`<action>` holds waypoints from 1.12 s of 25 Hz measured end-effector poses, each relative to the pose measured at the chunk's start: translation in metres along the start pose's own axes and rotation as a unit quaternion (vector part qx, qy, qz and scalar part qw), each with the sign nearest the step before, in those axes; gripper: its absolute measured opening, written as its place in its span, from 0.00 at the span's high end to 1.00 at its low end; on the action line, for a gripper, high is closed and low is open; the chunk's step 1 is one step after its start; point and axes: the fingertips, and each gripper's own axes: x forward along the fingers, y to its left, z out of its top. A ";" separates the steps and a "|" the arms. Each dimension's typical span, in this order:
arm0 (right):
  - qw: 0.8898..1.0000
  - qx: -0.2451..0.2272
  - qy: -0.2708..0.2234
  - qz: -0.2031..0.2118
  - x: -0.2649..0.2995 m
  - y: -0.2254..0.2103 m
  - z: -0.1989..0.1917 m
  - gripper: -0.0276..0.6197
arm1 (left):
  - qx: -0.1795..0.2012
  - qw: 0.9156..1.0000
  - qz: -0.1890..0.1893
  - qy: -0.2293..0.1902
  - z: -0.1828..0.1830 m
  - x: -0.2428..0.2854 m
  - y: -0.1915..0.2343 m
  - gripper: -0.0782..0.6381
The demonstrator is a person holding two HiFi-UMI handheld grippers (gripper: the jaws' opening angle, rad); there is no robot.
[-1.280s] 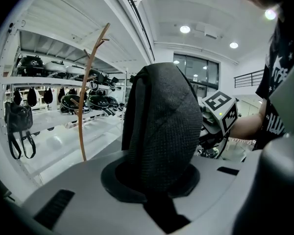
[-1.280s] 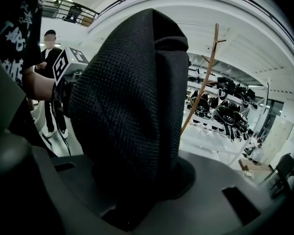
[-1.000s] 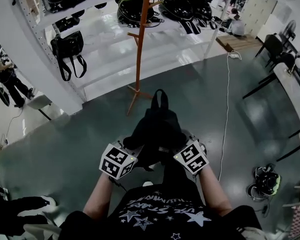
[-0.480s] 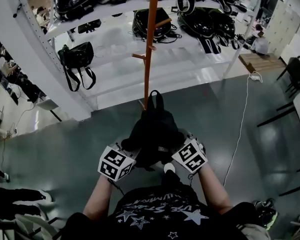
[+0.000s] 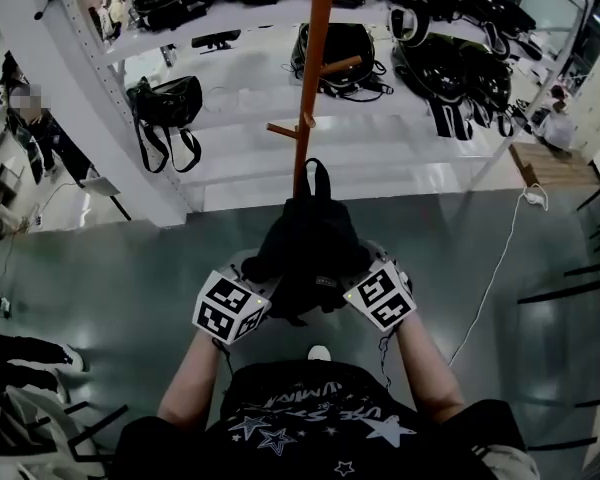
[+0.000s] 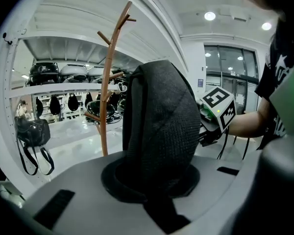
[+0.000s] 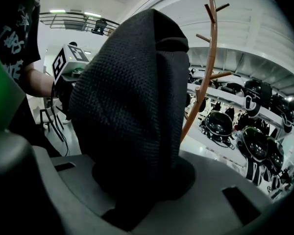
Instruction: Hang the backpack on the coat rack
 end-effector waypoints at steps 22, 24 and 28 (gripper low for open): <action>1.000 -0.021 0.019 -0.004 0.072 -0.105 0.013 0.79 | -0.021 1.000 0.017 -0.010 0.038 0.085 0.087 0.79; 1.000 -0.016 0.020 -0.010 0.076 -0.109 0.013 0.79 | -0.016 1.000 0.011 -0.008 0.039 0.089 0.092 0.79; 1.000 -0.009 0.023 -0.013 0.083 -0.111 0.010 0.79 | -0.016 1.000 0.003 -0.003 0.035 0.094 0.098 0.79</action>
